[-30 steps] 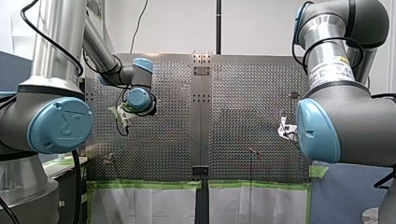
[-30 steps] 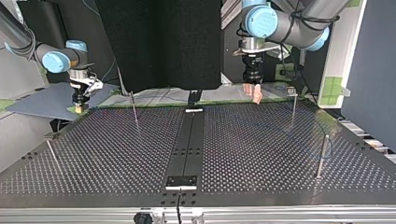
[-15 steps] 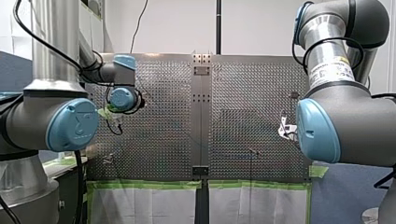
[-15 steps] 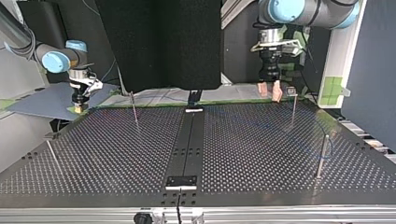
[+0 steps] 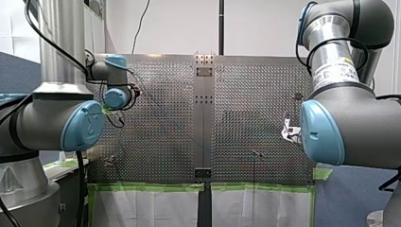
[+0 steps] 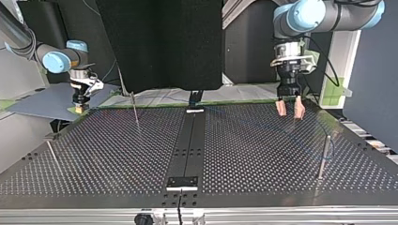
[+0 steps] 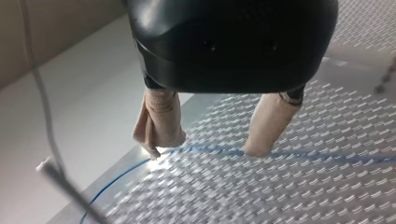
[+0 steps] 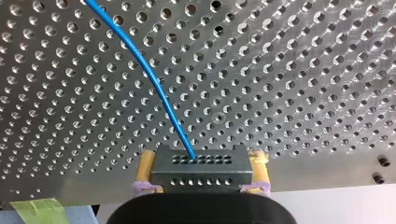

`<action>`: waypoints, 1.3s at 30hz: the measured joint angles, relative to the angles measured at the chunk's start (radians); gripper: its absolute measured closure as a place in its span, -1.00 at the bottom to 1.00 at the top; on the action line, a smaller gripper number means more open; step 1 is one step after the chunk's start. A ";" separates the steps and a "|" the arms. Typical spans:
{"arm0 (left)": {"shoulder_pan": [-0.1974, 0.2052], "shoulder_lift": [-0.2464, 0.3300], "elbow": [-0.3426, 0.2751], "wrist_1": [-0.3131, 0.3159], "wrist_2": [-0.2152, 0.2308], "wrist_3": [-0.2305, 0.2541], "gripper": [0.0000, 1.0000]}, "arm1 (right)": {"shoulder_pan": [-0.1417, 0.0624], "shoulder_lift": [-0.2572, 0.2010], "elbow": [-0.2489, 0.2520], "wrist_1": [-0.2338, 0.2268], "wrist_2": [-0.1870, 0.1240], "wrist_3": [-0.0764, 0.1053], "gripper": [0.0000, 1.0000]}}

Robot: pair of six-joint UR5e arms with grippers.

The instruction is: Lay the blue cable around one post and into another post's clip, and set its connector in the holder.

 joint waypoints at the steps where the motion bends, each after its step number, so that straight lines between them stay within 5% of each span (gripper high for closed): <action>1: 0.009 -0.008 0.009 0.004 -0.002 -0.009 -0.88 | 0.000 0.000 0.000 -0.001 0.000 0.000 1.00; 11: 0.104 -0.032 0.102 -0.035 -0.080 -0.089 -0.88 | -0.002 0.001 -0.001 -0.003 -0.001 -0.001 1.00; 22: 0.206 -0.103 0.130 -0.047 -0.170 -0.024 -0.88 | -0.003 0.001 -0.001 -0.011 -0.001 -0.002 1.00; 33: 0.332 -0.122 0.151 -0.052 -0.068 -0.110 -0.88 | 0.000 0.001 -0.001 -0.017 0.000 -0.002 1.00; 39: 0.347 -0.122 0.151 -0.036 -0.003 -0.175 -0.88 | 0.000 0.001 -0.001 -0.018 0.000 -0.001 1.00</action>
